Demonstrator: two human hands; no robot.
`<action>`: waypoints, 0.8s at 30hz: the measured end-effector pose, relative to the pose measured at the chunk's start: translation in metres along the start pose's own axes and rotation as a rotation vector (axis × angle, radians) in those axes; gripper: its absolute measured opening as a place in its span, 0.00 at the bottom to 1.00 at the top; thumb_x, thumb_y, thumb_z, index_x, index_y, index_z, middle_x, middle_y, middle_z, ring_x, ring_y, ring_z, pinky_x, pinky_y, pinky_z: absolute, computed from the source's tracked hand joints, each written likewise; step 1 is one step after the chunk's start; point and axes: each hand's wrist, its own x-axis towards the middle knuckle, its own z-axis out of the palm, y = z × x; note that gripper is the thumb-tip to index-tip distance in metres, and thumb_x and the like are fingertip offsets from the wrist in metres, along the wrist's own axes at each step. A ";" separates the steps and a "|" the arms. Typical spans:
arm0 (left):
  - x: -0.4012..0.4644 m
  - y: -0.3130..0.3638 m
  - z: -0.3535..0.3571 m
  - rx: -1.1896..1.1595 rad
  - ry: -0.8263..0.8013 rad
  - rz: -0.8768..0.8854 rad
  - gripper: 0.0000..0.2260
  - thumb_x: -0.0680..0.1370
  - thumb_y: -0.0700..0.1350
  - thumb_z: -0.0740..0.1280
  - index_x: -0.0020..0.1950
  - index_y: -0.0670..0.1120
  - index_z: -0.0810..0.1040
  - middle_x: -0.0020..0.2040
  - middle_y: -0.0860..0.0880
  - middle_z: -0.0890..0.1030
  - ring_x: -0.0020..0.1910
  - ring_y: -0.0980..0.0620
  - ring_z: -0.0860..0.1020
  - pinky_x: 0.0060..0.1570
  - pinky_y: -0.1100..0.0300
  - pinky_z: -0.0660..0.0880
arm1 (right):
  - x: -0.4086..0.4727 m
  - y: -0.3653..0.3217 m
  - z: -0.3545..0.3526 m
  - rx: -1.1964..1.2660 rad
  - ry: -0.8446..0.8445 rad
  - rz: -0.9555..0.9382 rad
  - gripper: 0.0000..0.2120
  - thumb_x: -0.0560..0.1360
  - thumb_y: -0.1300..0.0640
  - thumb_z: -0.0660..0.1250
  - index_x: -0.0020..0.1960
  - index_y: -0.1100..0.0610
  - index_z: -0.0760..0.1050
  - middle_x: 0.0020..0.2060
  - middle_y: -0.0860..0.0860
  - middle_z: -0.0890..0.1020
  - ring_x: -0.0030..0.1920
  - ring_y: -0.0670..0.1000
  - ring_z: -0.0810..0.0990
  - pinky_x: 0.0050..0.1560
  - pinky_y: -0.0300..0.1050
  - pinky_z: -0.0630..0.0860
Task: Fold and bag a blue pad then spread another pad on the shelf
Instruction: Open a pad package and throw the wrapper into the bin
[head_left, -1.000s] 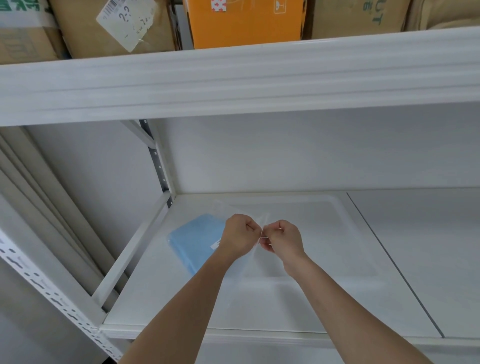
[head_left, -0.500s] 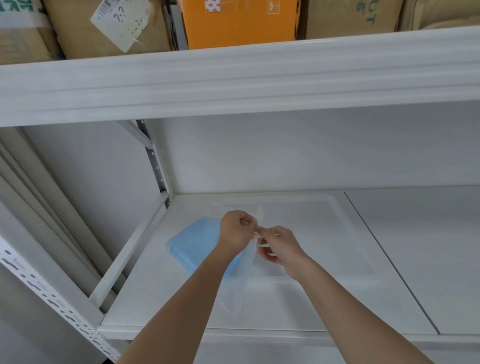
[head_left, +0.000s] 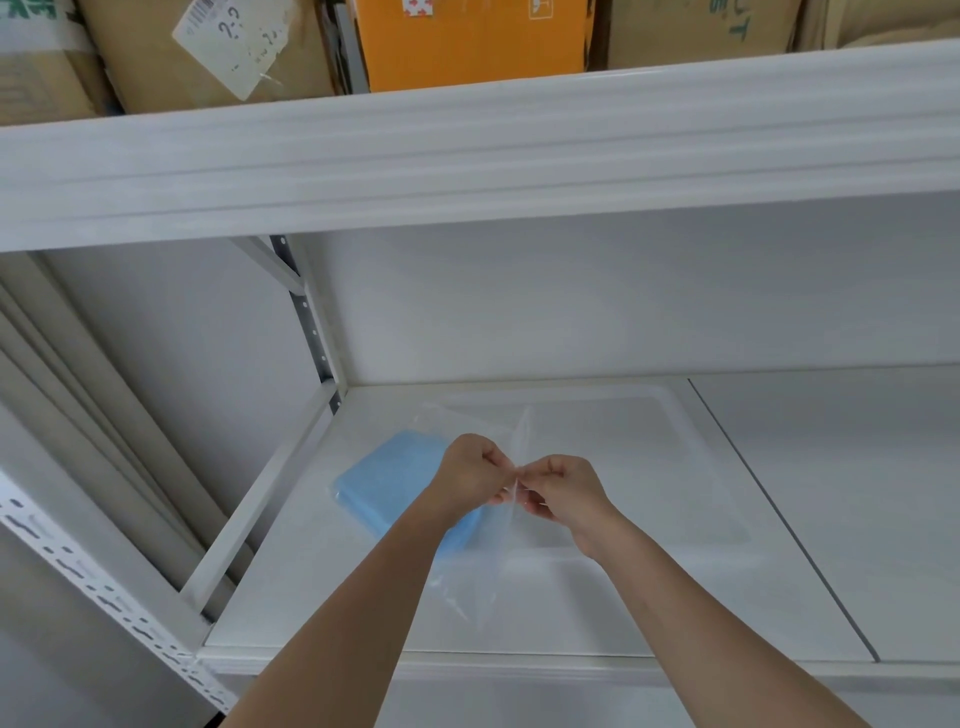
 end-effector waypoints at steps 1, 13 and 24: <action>0.000 0.000 0.000 -0.006 0.006 0.001 0.07 0.71 0.31 0.67 0.35 0.40 0.77 0.35 0.42 0.82 0.34 0.51 0.81 0.39 0.61 0.81 | 0.000 0.000 0.001 -0.009 0.004 -0.009 0.05 0.73 0.65 0.68 0.38 0.62 0.79 0.34 0.56 0.82 0.36 0.51 0.79 0.45 0.45 0.81; -0.004 0.006 -0.001 -0.018 0.091 0.017 0.10 0.71 0.29 0.62 0.32 0.40 0.73 0.32 0.41 0.80 0.31 0.50 0.80 0.31 0.66 0.76 | 0.009 0.004 0.002 -0.016 0.069 -0.025 0.06 0.74 0.63 0.65 0.38 0.61 0.75 0.40 0.63 0.84 0.35 0.53 0.79 0.53 0.55 0.79; 0.004 0.004 0.004 -0.097 0.173 0.031 0.03 0.73 0.32 0.65 0.42 0.39 0.75 0.35 0.44 0.78 0.31 0.49 0.79 0.39 0.57 0.80 | -0.003 0.008 -0.003 0.024 -0.089 0.011 0.11 0.74 0.57 0.71 0.46 0.66 0.77 0.40 0.57 0.83 0.37 0.51 0.82 0.41 0.42 0.82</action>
